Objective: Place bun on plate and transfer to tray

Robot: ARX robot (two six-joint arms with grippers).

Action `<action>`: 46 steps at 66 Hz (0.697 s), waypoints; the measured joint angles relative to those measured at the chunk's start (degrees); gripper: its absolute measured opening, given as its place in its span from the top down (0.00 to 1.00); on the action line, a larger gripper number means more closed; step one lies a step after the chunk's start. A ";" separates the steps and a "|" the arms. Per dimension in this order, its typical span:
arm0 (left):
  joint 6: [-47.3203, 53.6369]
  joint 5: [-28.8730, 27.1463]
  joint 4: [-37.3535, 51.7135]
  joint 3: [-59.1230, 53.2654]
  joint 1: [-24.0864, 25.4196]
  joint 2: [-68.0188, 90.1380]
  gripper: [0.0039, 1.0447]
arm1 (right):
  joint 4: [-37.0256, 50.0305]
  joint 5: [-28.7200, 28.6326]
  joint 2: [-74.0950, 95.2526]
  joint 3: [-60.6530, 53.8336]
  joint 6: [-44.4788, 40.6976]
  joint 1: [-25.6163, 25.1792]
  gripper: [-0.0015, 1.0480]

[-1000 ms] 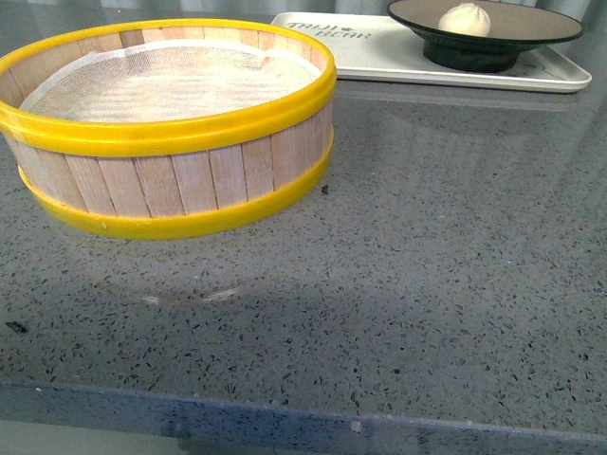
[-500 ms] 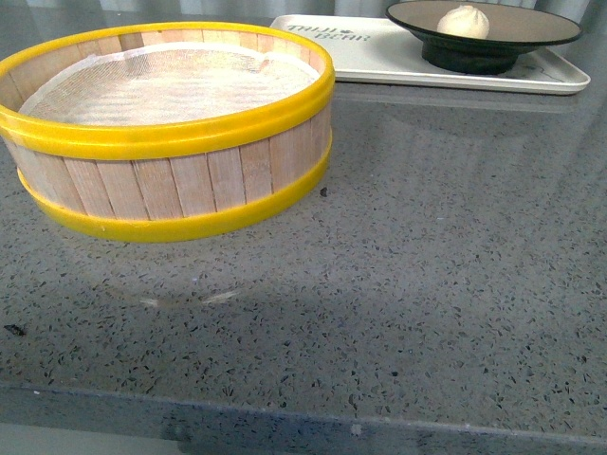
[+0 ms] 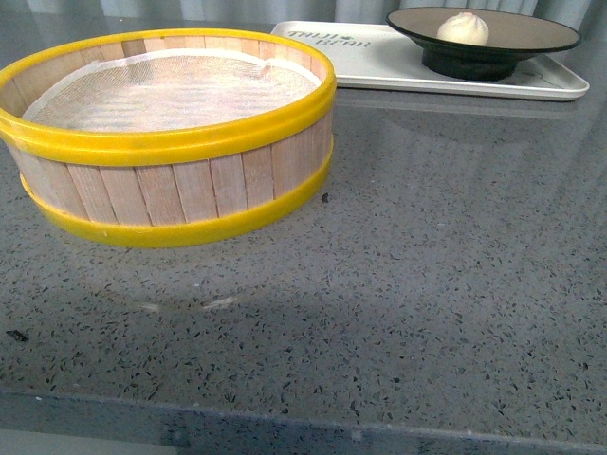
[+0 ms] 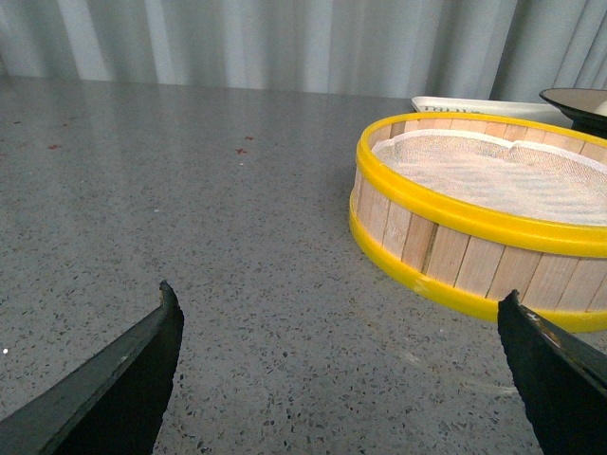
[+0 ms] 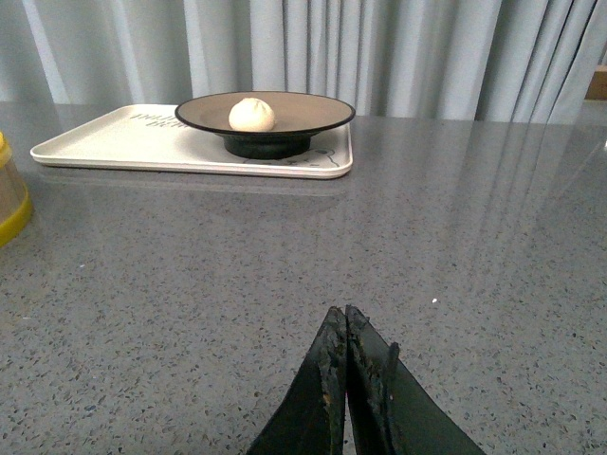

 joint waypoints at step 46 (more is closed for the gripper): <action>0.02 0.00 0.00 0.00 0.00 0.00 0.06 | -9.09 0.00 -8.76 0.04 -0.04 0.04 0.84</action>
